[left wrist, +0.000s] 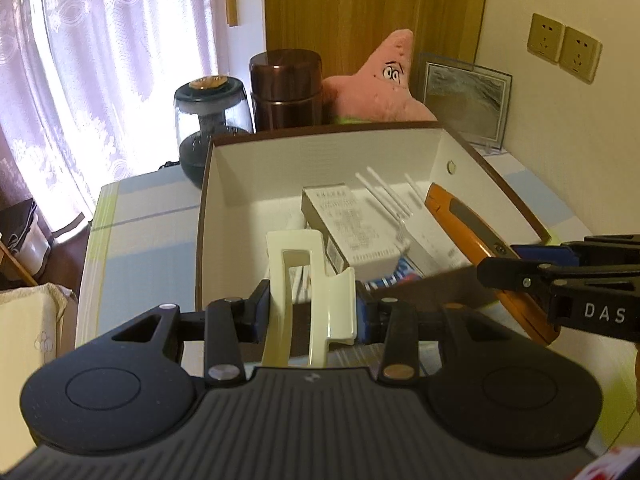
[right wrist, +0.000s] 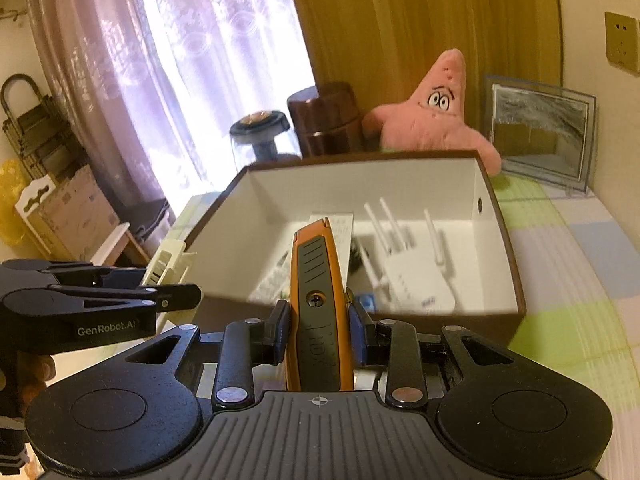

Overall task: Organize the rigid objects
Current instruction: 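Lower both tools into the box and open them to release clip and knife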

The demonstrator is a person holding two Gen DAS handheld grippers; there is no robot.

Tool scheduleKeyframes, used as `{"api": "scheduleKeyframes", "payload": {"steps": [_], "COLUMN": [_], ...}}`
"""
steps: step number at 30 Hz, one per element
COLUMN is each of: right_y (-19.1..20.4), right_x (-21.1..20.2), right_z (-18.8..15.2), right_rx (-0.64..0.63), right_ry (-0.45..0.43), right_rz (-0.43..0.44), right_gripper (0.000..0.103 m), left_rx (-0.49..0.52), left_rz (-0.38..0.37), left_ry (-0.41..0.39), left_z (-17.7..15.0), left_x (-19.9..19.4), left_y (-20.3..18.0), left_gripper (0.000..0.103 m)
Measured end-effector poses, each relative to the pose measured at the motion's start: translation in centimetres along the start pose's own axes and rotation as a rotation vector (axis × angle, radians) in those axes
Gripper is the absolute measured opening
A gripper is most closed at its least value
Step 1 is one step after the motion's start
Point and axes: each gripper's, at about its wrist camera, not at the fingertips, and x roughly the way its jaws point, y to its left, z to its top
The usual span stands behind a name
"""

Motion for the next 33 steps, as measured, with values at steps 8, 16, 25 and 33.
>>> {"api": "scheduleKeyframes", "payload": {"steps": [8,16,25,33], "right_y": [-1.0,-2.0,-3.2,-4.0], "right_x": [2.7,5.9,9.9,12.7], "right_z": [3.1,5.1,5.4,5.5], "right_rx": [0.002,0.007,0.031,0.059], "right_ry": [-0.019,-0.010,0.039,0.076], "right_rz": [-0.019,-0.045,-0.075,-0.092], "right_gripper": [0.028,0.028,0.028,0.028], "left_rx": [0.024,0.034,0.035,0.040], "left_rz": [-0.006,0.005,0.015,0.021], "left_ry": [0.001,0.018,0.049,0.086], "left_z": [3.1,5.1,6.1,6.5], "left_x": [3.1,6.3,9.5,12.5], "left_y": [0.8,1.9,3.3,4.0], "left_gripper": [0.036,0.036,0.036,0.036]}}
